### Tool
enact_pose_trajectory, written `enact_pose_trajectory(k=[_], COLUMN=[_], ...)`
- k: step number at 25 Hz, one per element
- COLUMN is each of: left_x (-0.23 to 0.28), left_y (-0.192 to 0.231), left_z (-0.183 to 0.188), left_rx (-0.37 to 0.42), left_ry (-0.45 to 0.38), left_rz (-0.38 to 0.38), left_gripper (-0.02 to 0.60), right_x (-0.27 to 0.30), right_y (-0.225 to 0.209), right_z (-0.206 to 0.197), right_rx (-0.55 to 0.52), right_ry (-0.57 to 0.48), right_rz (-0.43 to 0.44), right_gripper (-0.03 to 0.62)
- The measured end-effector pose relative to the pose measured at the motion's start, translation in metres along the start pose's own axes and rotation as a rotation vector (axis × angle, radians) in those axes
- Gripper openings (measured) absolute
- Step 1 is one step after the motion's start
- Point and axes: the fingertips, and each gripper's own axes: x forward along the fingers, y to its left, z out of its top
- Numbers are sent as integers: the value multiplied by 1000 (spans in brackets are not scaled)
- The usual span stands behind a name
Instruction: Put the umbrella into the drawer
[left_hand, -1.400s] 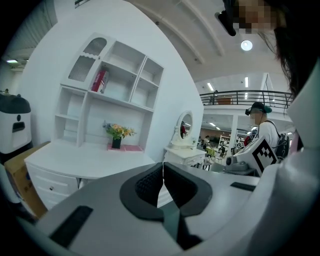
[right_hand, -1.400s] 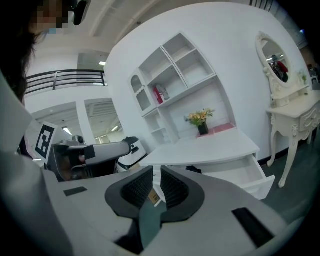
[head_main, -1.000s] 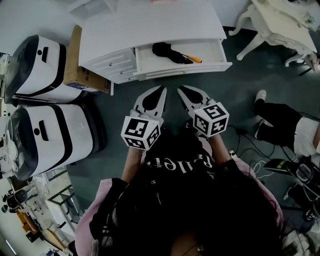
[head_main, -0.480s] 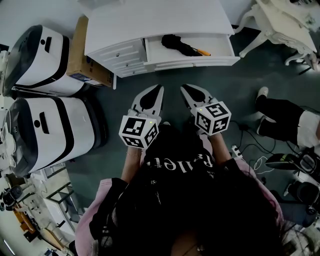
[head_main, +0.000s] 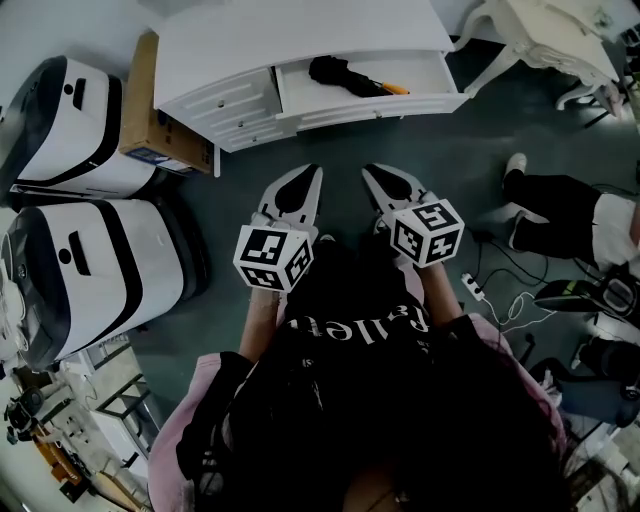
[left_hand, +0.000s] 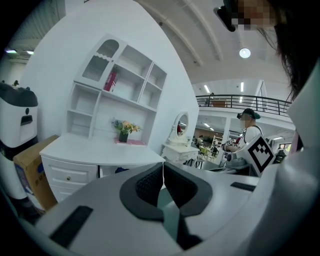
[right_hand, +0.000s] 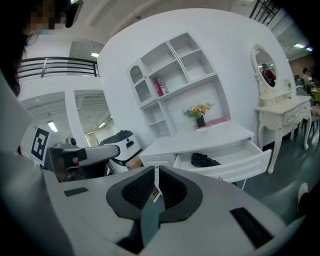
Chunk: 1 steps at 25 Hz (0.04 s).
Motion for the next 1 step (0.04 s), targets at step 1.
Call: enact_pose_trajectory(k=[1], left_x=[0], left_y=[0], left_z=[-1], left_rx=[1], left_ry=[0], left_rz=[-2], left_gripper=[17], right_x=[-1], right_y=[0], right_z=[-1], right_rx=[1], right_ry=[-2], right_rz=[-4], right_gripper=[60])
